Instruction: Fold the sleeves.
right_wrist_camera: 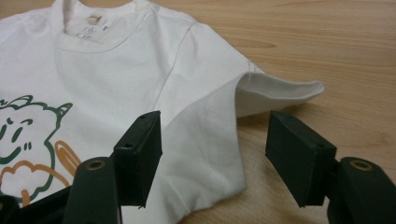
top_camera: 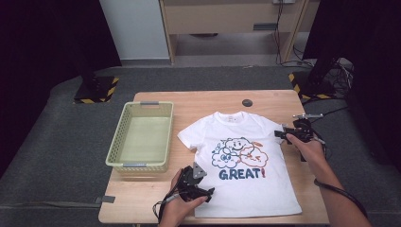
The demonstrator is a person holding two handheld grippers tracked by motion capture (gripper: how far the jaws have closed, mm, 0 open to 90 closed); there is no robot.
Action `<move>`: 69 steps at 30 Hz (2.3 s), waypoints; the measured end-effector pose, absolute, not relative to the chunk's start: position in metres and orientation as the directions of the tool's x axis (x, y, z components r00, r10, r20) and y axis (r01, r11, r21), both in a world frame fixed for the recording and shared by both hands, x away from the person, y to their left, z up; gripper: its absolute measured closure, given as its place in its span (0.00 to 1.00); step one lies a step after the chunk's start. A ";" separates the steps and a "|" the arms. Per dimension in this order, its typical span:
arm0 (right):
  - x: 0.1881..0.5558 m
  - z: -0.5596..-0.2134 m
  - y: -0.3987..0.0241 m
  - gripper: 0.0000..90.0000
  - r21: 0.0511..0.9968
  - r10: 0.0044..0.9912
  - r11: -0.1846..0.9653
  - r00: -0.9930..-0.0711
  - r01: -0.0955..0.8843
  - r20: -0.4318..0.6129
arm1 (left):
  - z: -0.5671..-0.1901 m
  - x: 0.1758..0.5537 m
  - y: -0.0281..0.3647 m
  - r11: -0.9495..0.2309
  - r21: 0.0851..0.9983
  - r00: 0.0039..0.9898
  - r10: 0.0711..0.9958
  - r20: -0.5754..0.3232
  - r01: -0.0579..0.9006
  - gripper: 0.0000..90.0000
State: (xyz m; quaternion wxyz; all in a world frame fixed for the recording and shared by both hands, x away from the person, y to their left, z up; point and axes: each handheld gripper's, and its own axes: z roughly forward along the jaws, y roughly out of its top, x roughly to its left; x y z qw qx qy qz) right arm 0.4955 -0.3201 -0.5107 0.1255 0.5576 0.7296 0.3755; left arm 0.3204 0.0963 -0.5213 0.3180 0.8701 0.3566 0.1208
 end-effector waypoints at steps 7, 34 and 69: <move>0.504 -0.516 -0.317 0.54 0.671 0.901 0.072 -0.337 0.738 0.274 | -0.527 0.317 0.096 -0.560 0.625 0.719 0.695 -0.002 0.543 0.10; 0.467 -0.496 -0.228 0.85 0.730 0.809 0.362 -0.585 0.580 0.064 | -0.531 0.313 0.099 -0.547 0.655 0.726 0.687 -0.005 0.522 0.08; 0.395 -0.541 -0.252 0.10 0.730 0.802 0.389 -0.597 0.563 0.033 | -0.506 0.346 0.091 -0.545 0.668 0.700 0.713 0.050 0.507 0.09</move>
